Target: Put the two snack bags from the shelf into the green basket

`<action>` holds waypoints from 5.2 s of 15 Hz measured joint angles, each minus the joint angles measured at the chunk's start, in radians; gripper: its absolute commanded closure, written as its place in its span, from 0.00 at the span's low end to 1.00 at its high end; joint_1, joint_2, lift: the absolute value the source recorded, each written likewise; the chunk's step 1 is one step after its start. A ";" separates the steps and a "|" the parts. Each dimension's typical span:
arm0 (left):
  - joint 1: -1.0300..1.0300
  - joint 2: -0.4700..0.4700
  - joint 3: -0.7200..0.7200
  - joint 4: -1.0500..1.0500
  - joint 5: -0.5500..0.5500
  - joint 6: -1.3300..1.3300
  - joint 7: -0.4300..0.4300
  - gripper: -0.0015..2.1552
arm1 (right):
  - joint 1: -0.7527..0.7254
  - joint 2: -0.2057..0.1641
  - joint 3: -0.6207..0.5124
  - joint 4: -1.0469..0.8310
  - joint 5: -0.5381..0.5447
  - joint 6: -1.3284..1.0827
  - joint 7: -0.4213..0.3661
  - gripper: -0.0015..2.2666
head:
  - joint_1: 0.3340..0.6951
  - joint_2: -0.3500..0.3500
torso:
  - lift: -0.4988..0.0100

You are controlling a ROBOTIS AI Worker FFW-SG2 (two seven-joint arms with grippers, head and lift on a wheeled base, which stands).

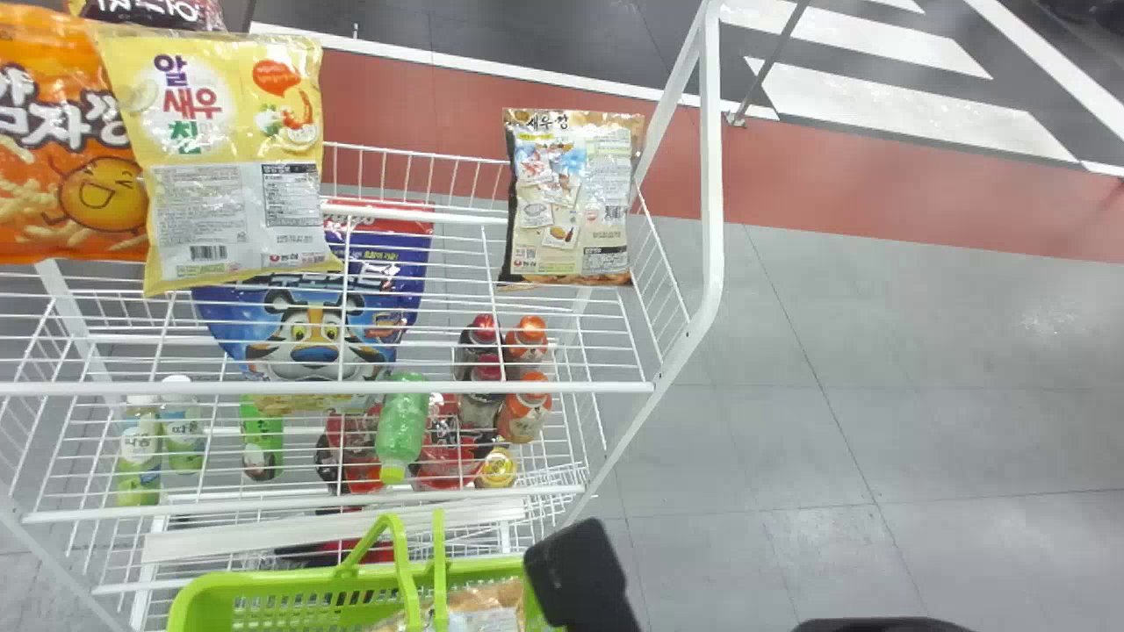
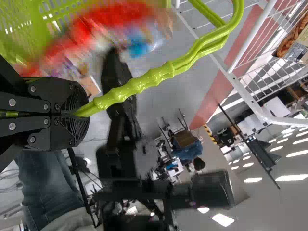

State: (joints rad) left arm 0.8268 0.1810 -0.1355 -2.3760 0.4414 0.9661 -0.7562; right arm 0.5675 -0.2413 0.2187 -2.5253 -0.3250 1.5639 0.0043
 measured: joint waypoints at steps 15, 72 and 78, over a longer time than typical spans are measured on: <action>-0.001 0.002 -0.003 0.002 -0.001 -0.003 -0.005 0.80 | -0.006 0.002 0.019 0.049 0.179 -0.165 0.017 0.03 | 1.00 0.00 | 0.96; 0.000 0.001 0.027 0.015 0.017 0.000 -0.011 0.80 | -0.548 0.113 -0.126 0.751 0.148 -1.265 -0.006 0.98 | 1.00 0.04 | 0.96; 0.001 -0.002 0.017 0.012 0.005 0.000 -0.009 0.80 | -0.359 0.091 -0.130 0.353 0.061 -0.936 -0.005 0.98 | 1.00 0.06 | 0.96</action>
State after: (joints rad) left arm 0.8283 0.1785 -0.1188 -2.3639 0.4467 0.9657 -0.7648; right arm 0.2084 -0.1508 0.0890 -2.1726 -0.2639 0.6284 -0.0006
